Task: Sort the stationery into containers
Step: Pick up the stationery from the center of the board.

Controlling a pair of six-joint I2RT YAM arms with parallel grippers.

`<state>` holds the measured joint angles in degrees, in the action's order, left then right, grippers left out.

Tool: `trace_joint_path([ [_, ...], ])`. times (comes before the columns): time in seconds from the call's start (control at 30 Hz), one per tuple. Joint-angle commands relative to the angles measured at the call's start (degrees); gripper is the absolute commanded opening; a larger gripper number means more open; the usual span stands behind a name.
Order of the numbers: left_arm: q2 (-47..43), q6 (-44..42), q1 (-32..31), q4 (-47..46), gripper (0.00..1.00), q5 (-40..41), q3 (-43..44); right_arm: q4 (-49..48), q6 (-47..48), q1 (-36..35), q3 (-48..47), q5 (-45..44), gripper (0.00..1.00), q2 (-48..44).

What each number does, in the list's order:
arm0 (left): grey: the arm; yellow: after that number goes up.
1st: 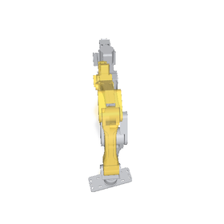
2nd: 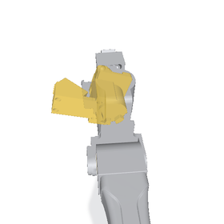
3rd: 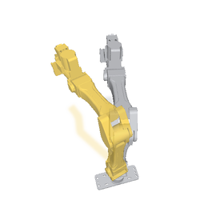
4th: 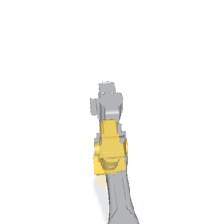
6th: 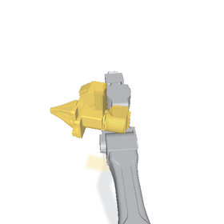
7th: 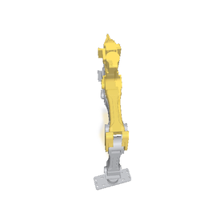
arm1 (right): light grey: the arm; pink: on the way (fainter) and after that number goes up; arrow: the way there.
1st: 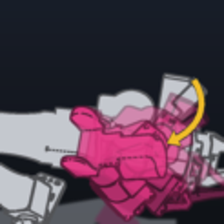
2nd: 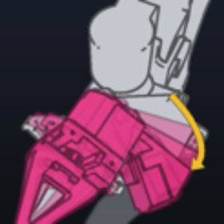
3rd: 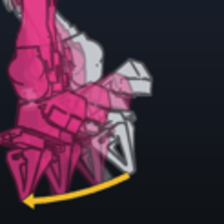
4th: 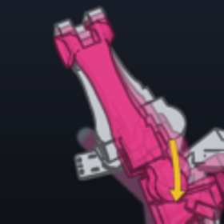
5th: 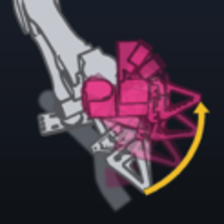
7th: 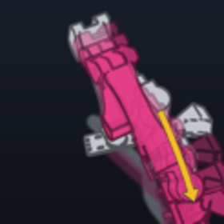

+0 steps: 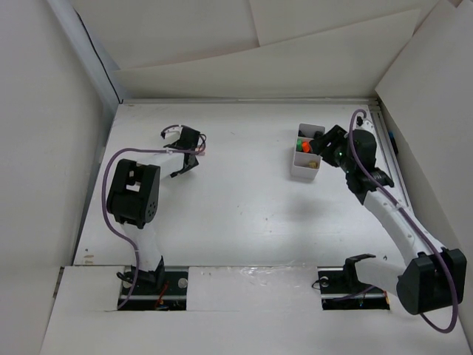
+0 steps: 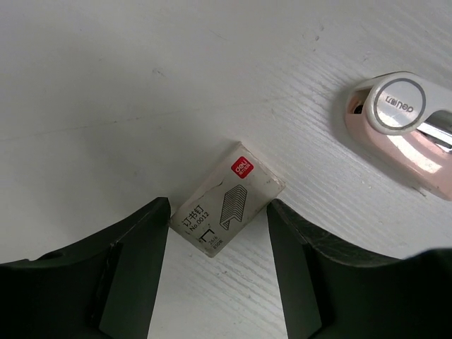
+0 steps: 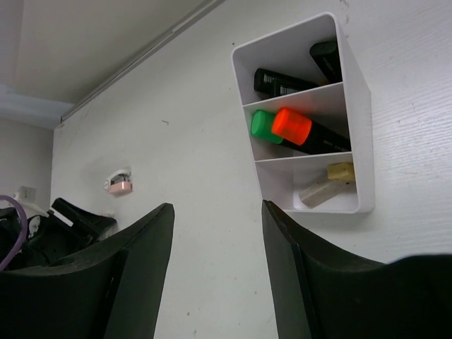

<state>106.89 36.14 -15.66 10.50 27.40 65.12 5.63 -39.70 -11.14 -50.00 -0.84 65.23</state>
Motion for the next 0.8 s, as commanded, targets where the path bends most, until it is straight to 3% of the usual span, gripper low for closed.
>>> trace_joint_path([
  [0.0,0.69,-0.02,0.1,5.13,0.54,2.49,3.51,-2.29,-0.02,0.68,0.6,1.02,0.59,-1.86],
  [0.37,1.74,-0.63,0.1,7.34,0.54,4.59,4.14,-2.29,-0.02,1.2,0.6,2.07,0.59,-1.86],
  [0.77,-0.01,-0.63,0.1,4.09,0.27,0.73,1.15,-2.82,-0.02,1.2,0.6,2.6,0.59,-1.86],
])
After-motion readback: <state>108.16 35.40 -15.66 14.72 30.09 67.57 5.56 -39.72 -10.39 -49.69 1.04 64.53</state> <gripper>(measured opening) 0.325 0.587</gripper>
